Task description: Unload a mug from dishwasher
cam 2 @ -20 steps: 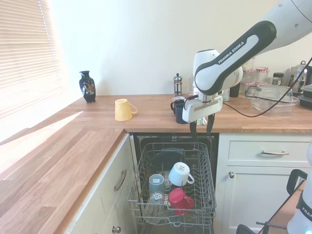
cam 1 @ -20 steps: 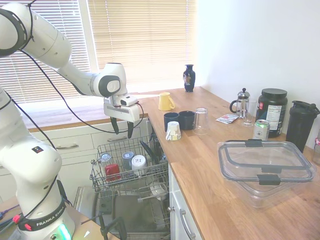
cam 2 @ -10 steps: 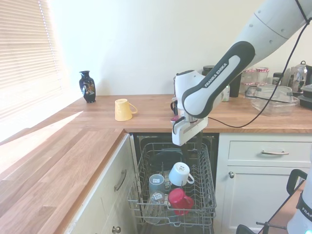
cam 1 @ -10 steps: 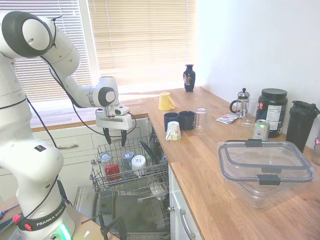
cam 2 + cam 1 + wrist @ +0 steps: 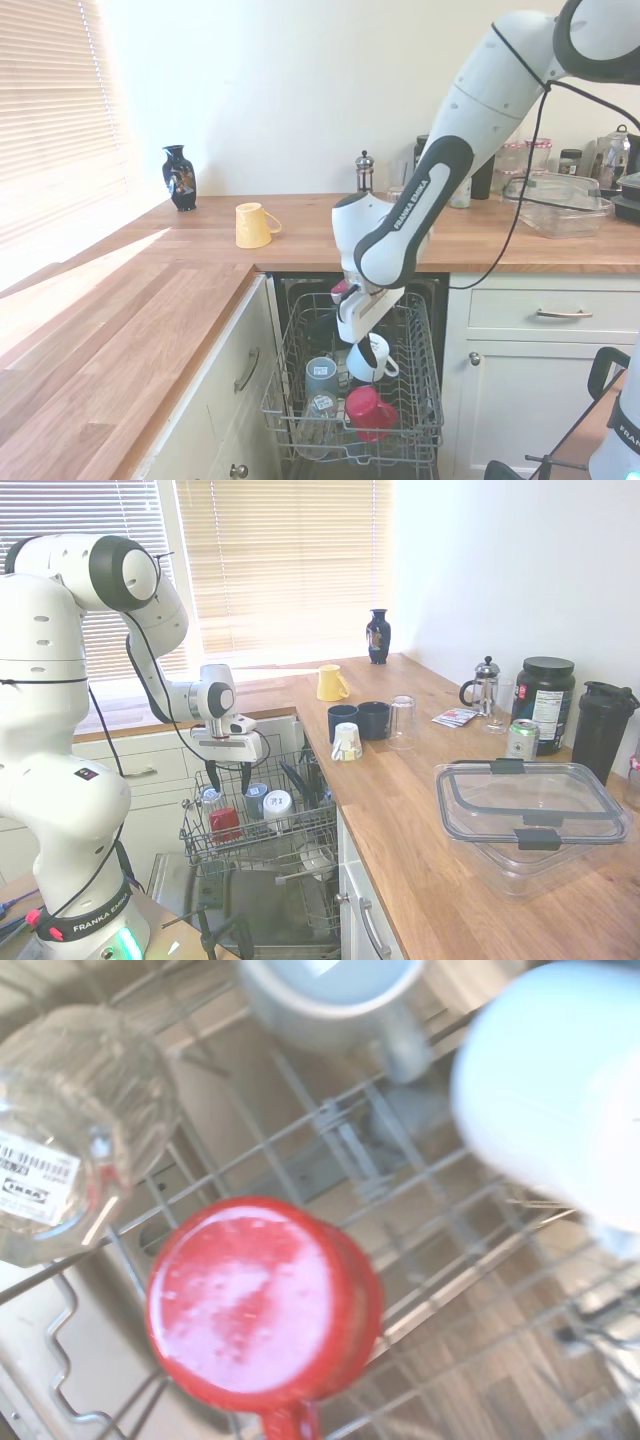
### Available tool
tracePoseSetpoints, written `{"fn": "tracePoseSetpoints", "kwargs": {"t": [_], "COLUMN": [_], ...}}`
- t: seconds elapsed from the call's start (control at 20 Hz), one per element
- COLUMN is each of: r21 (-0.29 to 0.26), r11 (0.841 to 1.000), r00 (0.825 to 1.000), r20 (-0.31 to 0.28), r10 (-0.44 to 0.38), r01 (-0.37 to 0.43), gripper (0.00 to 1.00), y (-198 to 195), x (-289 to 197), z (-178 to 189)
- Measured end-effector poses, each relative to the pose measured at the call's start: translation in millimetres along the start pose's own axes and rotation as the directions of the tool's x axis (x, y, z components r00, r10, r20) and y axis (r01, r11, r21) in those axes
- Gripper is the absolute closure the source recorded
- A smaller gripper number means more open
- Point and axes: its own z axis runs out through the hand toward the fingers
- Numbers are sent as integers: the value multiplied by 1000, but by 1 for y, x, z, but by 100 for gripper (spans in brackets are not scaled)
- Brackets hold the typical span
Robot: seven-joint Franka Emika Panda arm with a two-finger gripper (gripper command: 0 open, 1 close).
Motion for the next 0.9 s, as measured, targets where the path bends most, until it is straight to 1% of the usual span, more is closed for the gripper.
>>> {"fn": "tracePoseSetpoints", "kwargs": {"t": [0.3,0.6,0.75,0.9], "r21": [-25,-70,-74,-79], "r11": [998,993,990,982], "r00": [998,995,992,985], "r20": [23,36,41,42], "r10": [-55,-94,-120,-166], "r01": [56,97,123,169], "gripper": [0,0,0,0], "y": [-31,-27,-25,-26], "x": [-19,-21,-17,-16], "z": [37,66,74,81]}}
